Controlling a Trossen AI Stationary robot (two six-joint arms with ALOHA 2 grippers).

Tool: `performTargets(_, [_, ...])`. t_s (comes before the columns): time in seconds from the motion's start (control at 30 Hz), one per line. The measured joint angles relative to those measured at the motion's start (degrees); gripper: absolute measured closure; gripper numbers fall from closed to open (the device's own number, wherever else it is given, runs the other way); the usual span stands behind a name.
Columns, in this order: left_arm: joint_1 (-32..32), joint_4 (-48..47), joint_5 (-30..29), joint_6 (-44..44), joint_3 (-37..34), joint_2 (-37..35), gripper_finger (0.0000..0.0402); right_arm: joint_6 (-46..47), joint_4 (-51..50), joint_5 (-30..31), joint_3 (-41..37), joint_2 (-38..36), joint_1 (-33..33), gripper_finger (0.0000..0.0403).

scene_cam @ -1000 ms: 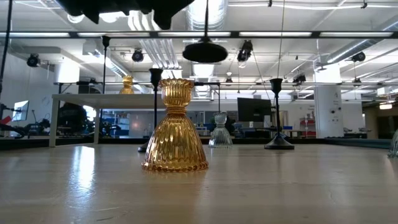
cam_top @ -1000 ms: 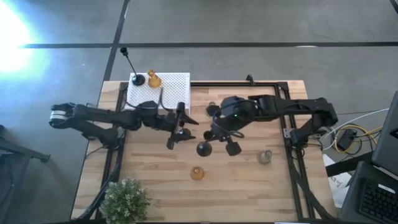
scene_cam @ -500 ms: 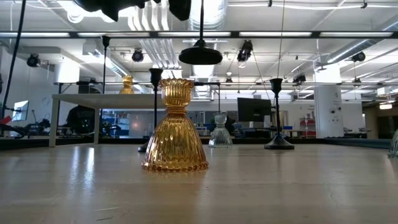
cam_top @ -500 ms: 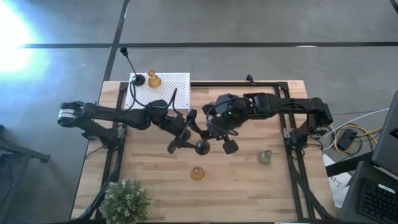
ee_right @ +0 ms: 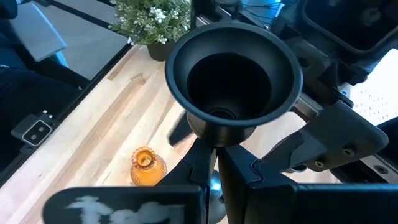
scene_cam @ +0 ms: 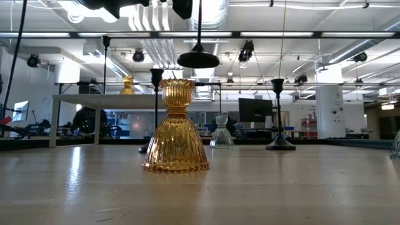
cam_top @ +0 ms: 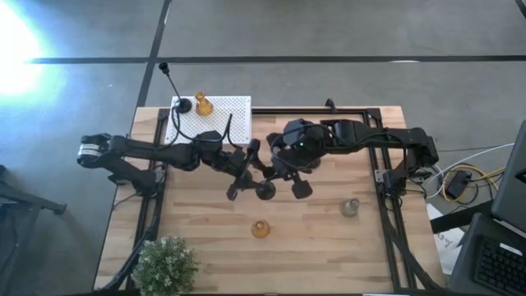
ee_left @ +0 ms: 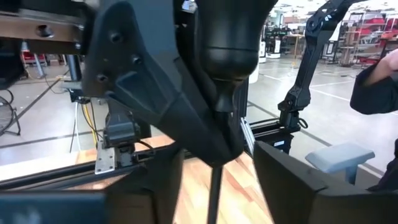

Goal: Pick & Place candle stick holders
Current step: Put the large black candle holder on the shelf

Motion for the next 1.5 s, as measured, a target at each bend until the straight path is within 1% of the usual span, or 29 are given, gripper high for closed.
performTargets(0.27, [0.0, -1.25, 0.0, -0.46, 0.08, 0.0, 0.0347, -0.06, 0.19, -0.04, -0.01, -0.13, -0.07, 0.0394])
performTargets(0.33, [0.0, -1.16, -0.01, -0.36, 0.08, 0.0, 0.0375, -0.02, 0.35, -0.07, -0.01, -0.18, -0.07, 0.0394])
performTargets(0.37, [0.0, -1.15, 0.01, -0.34, 0.08, 0.0, 0.0383, -0.02, 0.37, -0.21, 0.01, -0.2, -0.07, 0.0394])
performTargets(0.57, [-0.06, -0.93, -1.92, -0.29, 0.05, 0.0, 0.0384, -0.27, 0.31, -1.78, -0.01, -0.25, -0.15, 0.0393])
performTargets(0.67, [-0.04, -0.85, -1.96, -0.32, 0.05, 0.0, 0.0384, 0.98, 0.84, -1.3, -0.05, -0.41, -0.13, 0.0379])
performTargets(0.77, [0.03, -0.6, -2.98, -0.5, 0.05, -0.04, 0.0384, 2.28, 0.87, 3.76, 0.69, -0.7, 0.2, 0.035])
performTargets(0.9, [0.13, -0.78, -4.07, -0.54, 0.05, -0.04, 0.0384, 3.41, -0.98, 7.79, 2.39, -1.07, 0.66, 0.0303])
performTargets(1.0, [0.11, -1.28, -5.24, -0.5, 0.01, -0.33, 0.0384, 5.01, -5.07, 11.84, 3.76, -1.72, 0.87, 0.0268])
performTargets(1.07, [0.09, -2.14, -7.16, -0.44, 0.01, -0.66, 0.0384, 6.4, -8.24, 14.68, 3.99, -2.49, 0.93, 0.0247])
performTargets(1.17, [0.07, -3.09, -13.19, -0.2, 0.26, -1.12, 0.0384, 9.28, -13.3, 17.85, 3.83, -3.48, 0.87, 0.0223])
performTargets(1.23, [0.03, -3.28, -20.33, 0.5, 0.32, -1.36, 0.0384, 12.18, -16.78, 19.85, 3.5, -4.51, 0.95, 0.0213])
performTargets(1.33, [0.09, -3.12, -34.43, 2.78, 0.39, -1.57, 0.0384, 15.63, -19.41, 22.96, 2.21, -6.78, 0.94, 0.0208])
performTargets(1.43, [0.66, -3.29, -50.32, 6.33, 2.02, -1.55, 0.0384, 17.53, -19.73, 25.14, -0.41, -9.16, 0.83, 0.021])
performTargets(1.47, [1.11, -3.18, -54.65, 7.24, 2.94, -1.33, 0.0384, 18.06, -19.74, 25.29, -1.43, -9.89, 0.85, 0.0211])
performTargets(1.5, [1.78, -2.72, -57.64, 7.74, 4.0, -1.1, 0.0384, 18.44, -19.59, 25.63, -2.44, -10.72, 0.84, 0.0212])
